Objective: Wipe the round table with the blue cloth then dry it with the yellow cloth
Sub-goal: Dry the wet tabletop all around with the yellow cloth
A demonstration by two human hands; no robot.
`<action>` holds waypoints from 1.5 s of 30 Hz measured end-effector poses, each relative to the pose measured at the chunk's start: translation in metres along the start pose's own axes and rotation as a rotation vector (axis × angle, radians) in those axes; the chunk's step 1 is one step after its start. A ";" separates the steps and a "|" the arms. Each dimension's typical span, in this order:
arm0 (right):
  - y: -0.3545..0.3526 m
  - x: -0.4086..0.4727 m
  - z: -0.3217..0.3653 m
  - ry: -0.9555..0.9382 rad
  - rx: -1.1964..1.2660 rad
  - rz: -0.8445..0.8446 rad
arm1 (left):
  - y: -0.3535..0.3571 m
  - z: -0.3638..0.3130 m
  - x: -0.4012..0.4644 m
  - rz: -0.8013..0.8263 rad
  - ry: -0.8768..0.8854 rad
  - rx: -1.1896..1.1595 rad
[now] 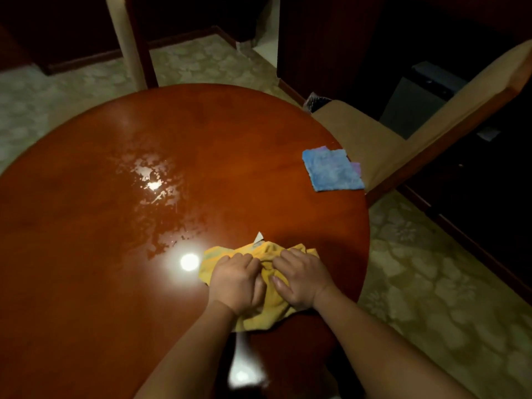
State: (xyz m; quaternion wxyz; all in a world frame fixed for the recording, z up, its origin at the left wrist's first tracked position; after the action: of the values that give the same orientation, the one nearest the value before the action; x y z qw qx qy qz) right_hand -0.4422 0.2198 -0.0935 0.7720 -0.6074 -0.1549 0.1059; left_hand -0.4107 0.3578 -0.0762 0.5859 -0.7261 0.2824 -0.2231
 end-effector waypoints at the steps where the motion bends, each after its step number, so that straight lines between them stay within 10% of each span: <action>1: -0.001 0.009 -0.008 0.007 0.010 -0.004 | -0.001 0.004 0.012 -0.004 -0.002 0.000; 16: -0.010 0.092 -0.081 0.043 0.040 -0.063 | -0.008 0.041 0.115 -0.067 -0.051 0.027; 32: -0.005 -0.047 0.012 0.243 -0.026 -0.022 | 0.005 -0.036 -0.010 0.050 0.046 0.051; 45: -0.007 -0.063 0.011 0.036 -0.044 0.047 | 0.011 -0.046 -0.018 0.080 0.151 -0.028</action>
State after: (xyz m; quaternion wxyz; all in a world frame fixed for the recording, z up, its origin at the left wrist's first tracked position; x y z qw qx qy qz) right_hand -0.5054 0.2058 -0.0914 0.7583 -0.6295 -0.1289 0.1098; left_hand -0.4564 0.3347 -0.0769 0.5612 -0.7034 0.3577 -0.2495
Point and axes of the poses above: each hand's wrist, its own x-axis towards the middle knuckle, its own y-axis out of the palm, z = x × y, the point moved 4 cm from there along x, towards the middle knuckle, and after that the axes turned 14 degrees about z, right-handed, at the moved point
